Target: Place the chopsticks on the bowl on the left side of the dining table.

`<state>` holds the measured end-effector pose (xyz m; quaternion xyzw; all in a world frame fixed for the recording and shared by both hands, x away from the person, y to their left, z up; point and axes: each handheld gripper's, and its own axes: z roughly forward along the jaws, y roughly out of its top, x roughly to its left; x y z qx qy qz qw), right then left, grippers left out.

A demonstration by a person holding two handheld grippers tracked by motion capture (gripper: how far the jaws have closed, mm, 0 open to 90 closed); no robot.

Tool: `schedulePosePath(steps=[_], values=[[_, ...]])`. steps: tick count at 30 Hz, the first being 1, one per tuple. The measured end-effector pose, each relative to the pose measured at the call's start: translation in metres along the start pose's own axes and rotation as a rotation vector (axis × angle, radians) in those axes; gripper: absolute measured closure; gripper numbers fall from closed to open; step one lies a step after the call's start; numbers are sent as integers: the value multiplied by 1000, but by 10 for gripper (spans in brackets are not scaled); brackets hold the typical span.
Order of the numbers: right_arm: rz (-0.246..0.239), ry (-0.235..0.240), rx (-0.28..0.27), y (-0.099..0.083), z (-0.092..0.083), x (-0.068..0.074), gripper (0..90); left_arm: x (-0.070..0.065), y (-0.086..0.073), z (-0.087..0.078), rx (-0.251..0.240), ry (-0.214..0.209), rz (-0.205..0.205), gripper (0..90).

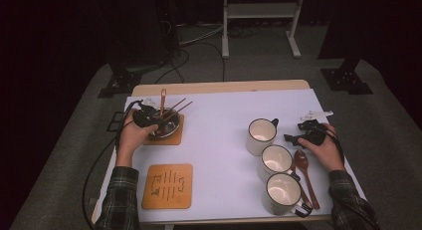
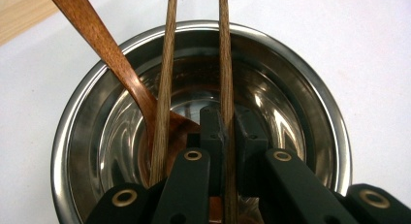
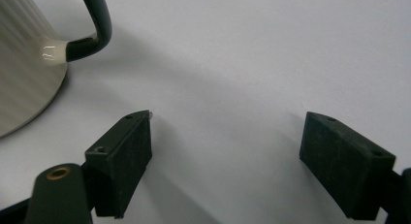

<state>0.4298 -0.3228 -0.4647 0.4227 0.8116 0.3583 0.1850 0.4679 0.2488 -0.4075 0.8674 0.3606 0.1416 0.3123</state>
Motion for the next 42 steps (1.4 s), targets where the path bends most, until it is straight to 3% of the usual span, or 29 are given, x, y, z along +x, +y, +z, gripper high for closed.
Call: schedulePosePath(steps=[16, 28, 30, 33, 34, 42], values=[[3, 2, 3, 0, 0, 0, 174, 0, -3, 0, 8, 4, 0, 812], [2, 2, 2, 0, 0, 0, 174, -3, 5, -20, -58, 28, -1, 760], [2, 1, 2, 0, 0, 0, 174, -5, 7, -25, -70, 26, -7, 786], [3, 2, 2, 0, 0, 0, 174, -7, 8, -30, -77, 0, -21, 900], [2, 2, 2, 0, 0, 0, 174, -9, 8, -30, -63, -22, -27, 900], [3, 2, 2, 0, 0, 0, 174, -13, 6, -18, -24, -14, -26, 900]])
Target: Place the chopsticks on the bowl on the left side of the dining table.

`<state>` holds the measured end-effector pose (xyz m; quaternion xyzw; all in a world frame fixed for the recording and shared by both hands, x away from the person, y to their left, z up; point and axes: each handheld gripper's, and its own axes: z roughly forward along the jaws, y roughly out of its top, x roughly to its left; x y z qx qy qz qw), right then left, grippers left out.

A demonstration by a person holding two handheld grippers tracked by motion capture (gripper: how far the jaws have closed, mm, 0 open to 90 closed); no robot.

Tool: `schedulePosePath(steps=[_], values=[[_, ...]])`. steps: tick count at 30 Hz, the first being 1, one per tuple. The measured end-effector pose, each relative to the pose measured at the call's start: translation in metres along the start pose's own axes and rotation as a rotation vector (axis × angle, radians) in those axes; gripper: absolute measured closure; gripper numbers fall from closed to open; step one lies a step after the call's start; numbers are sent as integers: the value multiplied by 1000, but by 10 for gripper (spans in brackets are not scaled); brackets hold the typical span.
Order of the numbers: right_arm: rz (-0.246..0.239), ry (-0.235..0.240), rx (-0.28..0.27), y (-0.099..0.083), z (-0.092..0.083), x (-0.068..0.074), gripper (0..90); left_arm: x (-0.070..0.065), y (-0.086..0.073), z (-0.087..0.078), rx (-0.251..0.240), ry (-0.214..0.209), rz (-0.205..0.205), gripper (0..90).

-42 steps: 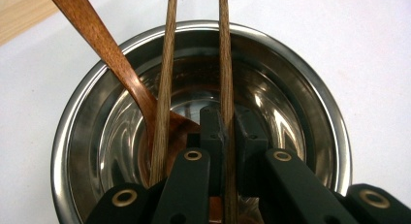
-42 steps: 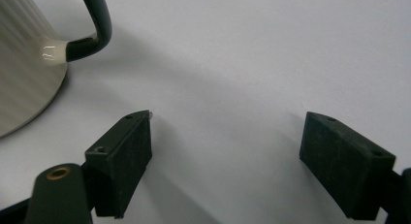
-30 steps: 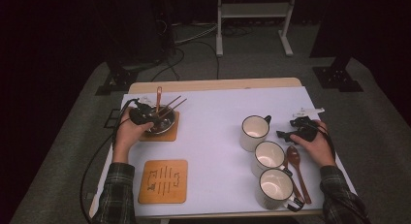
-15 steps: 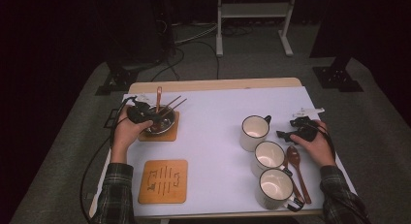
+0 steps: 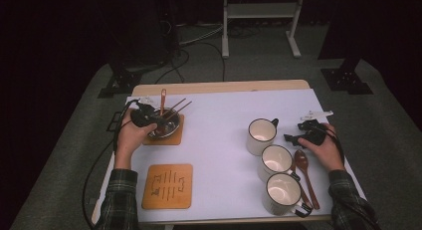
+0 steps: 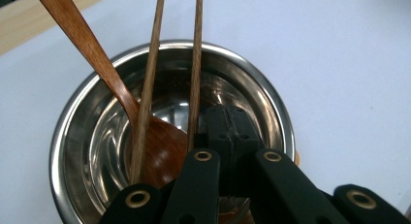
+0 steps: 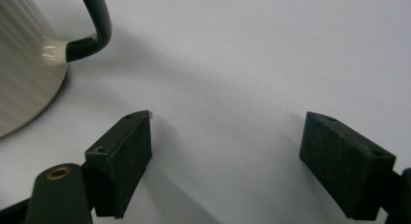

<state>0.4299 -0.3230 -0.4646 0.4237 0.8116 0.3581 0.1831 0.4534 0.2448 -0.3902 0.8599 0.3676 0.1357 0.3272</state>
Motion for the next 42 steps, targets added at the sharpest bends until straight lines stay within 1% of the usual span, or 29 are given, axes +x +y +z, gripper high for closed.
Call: schedulePosePath(steps=[1, 3, 6, 15, 17, 19, 23, 24, 27, 28, 33, 37, 40, 42], values=[[0, 0, 0, 0, 0, 0, 174, 0, -1, 1, 6, 0, -9, 900], [1, 1, 0, 0, 0, 0, 174, 1, -3, 2, 10, -1, -11, 900], [1, 1, 0, 0, 0, 0, 174, 3, -4, 3, 24, 10, -16, 900], [1, 1, 0, 0, 0, 0, 174, 7, -8, 3, 22, 21, -30, 896], [1, 1, 0, 0, 0, 0, 174, 8, -9, 3, 29, 27, -31, 895], [1, 1, 0, 0, 0, 0, 174, 9, -10, 3, 26, 31, -37, 894], [1, 1, 0, 0, 0, 0, 174, 12, -11, 1, 30, 44, -34, 890], [1, 1, 0, 0, 0, 0, 174, 13, -11, 0, 32, 48, -26, 889], [1, 1, 0, 0, 0, 0, 174, 13, -13, 0, 25, 55, -41, 889], [1, 1, 0, 0, 0, 0, 174, 14, -13, -1, 29, 61, -37, 889], [1, 1, 0, 0, 0, 0, 174, 16, -15, -2, 30, 60, -40, 887], [0, 0, 0, 0, 0, 0, 174, 15, -13, -4, 28, 60, -35, 888], [1, 1, -1, 0, 0, 0, 174, 13, -7, -7, 17, 65, -19, 885], [1, 1, 0, 0, 0, 0, 174, 11, -3, -8, 4, 69, -18, 887]])
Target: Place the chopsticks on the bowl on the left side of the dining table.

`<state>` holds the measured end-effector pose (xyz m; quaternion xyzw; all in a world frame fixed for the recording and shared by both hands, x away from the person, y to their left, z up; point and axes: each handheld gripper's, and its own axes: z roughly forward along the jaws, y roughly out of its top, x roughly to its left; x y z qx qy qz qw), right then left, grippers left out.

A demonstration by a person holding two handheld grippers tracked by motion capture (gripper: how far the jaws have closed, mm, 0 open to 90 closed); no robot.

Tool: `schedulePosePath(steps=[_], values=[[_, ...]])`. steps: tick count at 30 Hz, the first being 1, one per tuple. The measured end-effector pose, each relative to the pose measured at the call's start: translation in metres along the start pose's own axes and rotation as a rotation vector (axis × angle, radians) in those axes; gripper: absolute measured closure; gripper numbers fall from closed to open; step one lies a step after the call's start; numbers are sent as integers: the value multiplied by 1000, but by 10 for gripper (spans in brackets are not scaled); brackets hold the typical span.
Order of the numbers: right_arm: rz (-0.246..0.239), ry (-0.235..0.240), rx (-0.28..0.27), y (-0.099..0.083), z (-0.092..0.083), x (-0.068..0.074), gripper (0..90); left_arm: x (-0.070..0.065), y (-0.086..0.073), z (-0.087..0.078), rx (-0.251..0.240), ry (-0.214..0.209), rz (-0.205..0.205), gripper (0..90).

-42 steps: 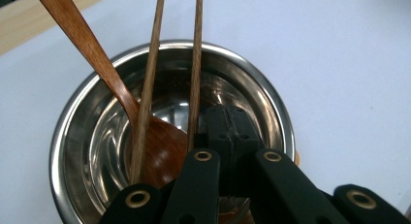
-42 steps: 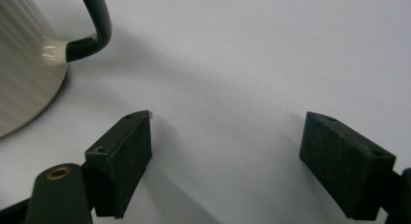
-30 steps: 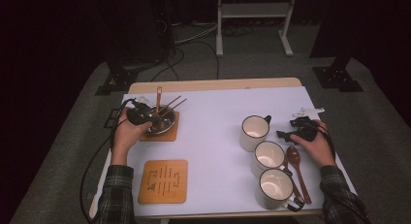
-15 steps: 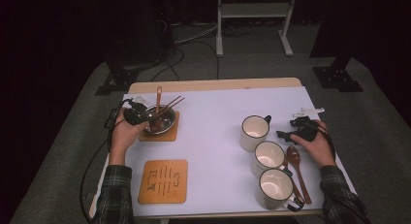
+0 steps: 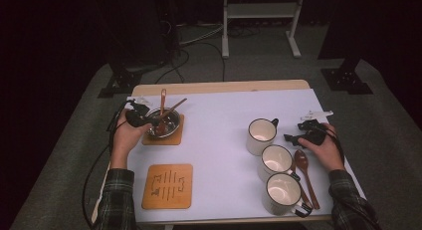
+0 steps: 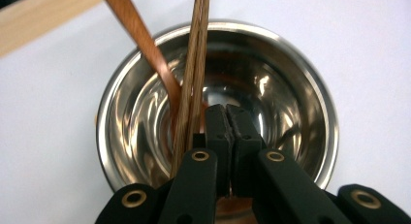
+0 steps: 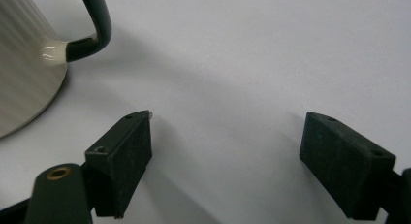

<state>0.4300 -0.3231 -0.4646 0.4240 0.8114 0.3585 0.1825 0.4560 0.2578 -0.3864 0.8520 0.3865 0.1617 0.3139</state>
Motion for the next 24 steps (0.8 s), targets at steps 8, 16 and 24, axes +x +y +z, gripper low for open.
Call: schedulePosePath(steps=[8, 16, 24], values=[[1, 0, 0, 0, 0, 0, 174, 1, 23, 9, -23, 21, -1, 900], [2, 1, 0, 0, 0, 0, 173, 9, 47, 27, -32, 44, -14, 900], [6, 4, -1, 0, 0, -1, 173, 23, 58, 52, -43, 87, -50, 900]])
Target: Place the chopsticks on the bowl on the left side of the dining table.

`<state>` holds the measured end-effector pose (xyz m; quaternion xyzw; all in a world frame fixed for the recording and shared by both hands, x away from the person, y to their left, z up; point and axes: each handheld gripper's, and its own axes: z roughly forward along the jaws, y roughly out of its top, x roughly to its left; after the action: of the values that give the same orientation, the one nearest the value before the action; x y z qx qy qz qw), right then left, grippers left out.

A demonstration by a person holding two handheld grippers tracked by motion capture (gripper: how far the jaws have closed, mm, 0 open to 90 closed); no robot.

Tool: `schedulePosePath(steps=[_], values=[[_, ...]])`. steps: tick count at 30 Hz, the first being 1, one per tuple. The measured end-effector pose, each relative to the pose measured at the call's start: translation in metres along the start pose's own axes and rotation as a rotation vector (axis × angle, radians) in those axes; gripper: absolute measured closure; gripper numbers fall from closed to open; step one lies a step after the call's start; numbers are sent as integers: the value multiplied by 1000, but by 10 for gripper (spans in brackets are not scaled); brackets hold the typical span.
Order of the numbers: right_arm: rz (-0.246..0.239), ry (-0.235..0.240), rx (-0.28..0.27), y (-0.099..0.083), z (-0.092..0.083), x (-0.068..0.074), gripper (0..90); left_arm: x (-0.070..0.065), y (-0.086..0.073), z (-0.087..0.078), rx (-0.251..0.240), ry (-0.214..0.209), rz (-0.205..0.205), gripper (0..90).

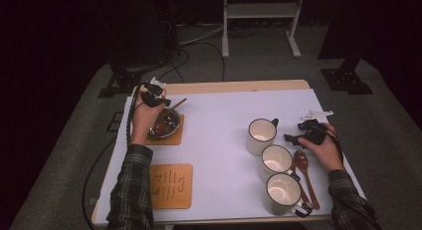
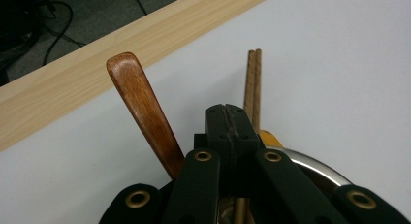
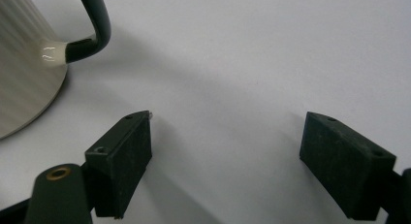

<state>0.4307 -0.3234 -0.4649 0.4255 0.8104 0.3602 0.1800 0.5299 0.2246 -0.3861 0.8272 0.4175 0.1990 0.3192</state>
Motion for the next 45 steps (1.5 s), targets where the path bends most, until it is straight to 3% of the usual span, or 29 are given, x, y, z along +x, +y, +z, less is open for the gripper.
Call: schedulePosePath(steps=[5, 10, 17, 23, 30, 37, 41, 45], values=[[-1, -1, 1, 0, 0, 0, 173, 5, 3, 13, 16, 1, -9, 900], [1, 0, 0, 0, 0, 0, 173, 1, 5, 21, 41, -10, 1, 900], [-1, -1, 1, 0, 0, 0, 173, -7, 7, 24, 60, -36, 28, 900], [0, 0, 1, 0, 0, 0, 173, -23, 9, 24, 63, -61, 53, 900], [-1, -2, 2, 0, 0, 0, 173, -49, 6, 20, 65, -116, 90, 900], [-2, -3, 1, 0, 0, 0, 173, -65, 0, 15, 70, -148, 104, 900], [-2, -3, 2, 0, 0, 0, 173, -68, -3, 11, 55, -149, 106, 900], [-2, -5, 1, 0, 0, 1, 173, -61, -2, -4, 29, -148, 86, 900]])
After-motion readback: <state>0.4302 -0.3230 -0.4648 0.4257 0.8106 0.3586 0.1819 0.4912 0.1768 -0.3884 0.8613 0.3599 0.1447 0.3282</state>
